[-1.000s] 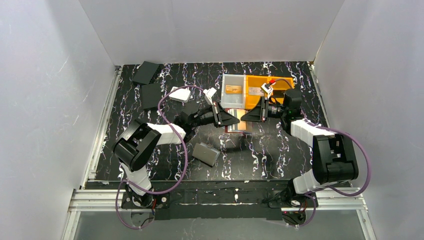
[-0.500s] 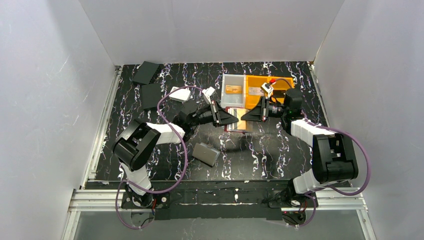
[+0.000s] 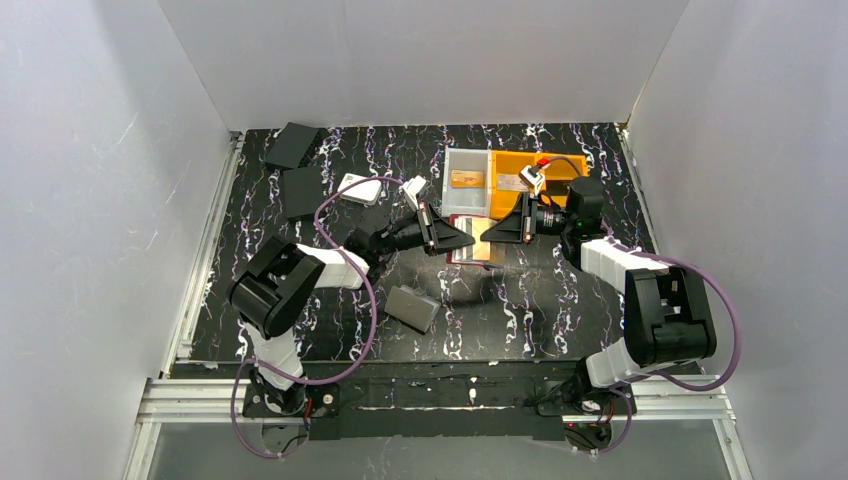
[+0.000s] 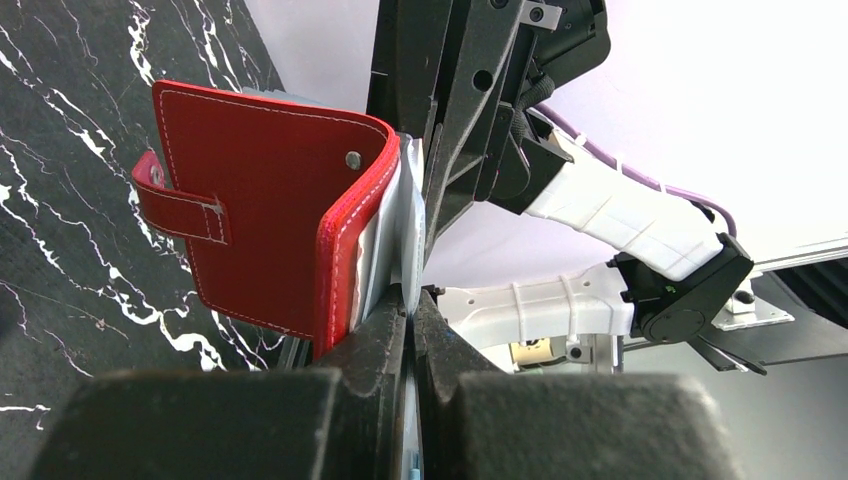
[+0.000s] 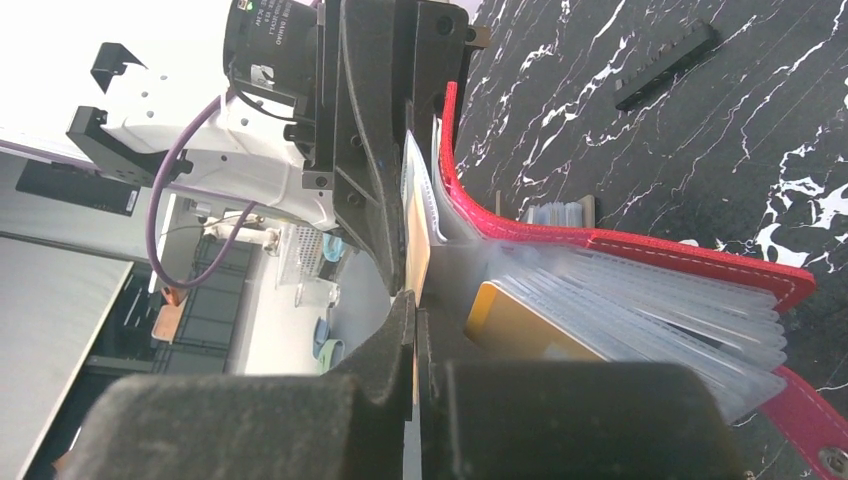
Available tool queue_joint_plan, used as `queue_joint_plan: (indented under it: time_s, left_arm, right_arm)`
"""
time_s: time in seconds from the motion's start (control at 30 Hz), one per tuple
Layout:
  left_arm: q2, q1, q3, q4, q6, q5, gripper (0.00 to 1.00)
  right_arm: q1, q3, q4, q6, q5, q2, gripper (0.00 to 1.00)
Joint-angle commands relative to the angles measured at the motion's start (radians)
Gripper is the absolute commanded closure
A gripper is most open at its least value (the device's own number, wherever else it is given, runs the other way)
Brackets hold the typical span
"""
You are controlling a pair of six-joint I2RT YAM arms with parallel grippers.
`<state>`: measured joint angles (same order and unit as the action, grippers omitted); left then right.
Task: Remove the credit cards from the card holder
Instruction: Remove the credit card from the card holder.
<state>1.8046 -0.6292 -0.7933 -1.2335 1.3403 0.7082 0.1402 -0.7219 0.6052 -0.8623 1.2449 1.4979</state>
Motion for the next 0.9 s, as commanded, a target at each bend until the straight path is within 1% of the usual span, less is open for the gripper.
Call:
queue_joint_plan:
  time_s: [0.0,0.17,0.47,0.77,0.83,0.87]
  left_arm:
    - [-0.057,0.063,0.0,-0.134,0.03,0.011,1.0]
    - [-0.042,0.063,0.002,-0.152,0.042,0.013,0.99]
    - [-0.026,0.069,0.011,-0.141,0.036,0.007,0.96]
    - [-0.007,0.077,0.018,-0.139,0.04,0.008,0.98]
    - [-0.003,0.076,0.013,-0.142,0.043,0.012,0.99]
    - [0.0,0.075,0.011,-0.145,0.045,0.013,0.99]
  right_arm:
    - [-0.043,-0.011,0.022,0.031,0.012,0.015,0.95]
    - [-0.042,-0.013,0.023,0.027,0.022,0.015,0.94]
    - [-0.039,-0.025,0.025,0.016,0.055,0.004,0.88]
    - [-0.036,-0.028,0.022,0.013,0.055,0.015,0.9]
    - [-0.028,-0.03,0.02,0.012,0.053,0.029,0.88]
    - [-0.024,-0.031,0.02,0.01,0.051,0.035,0.85]
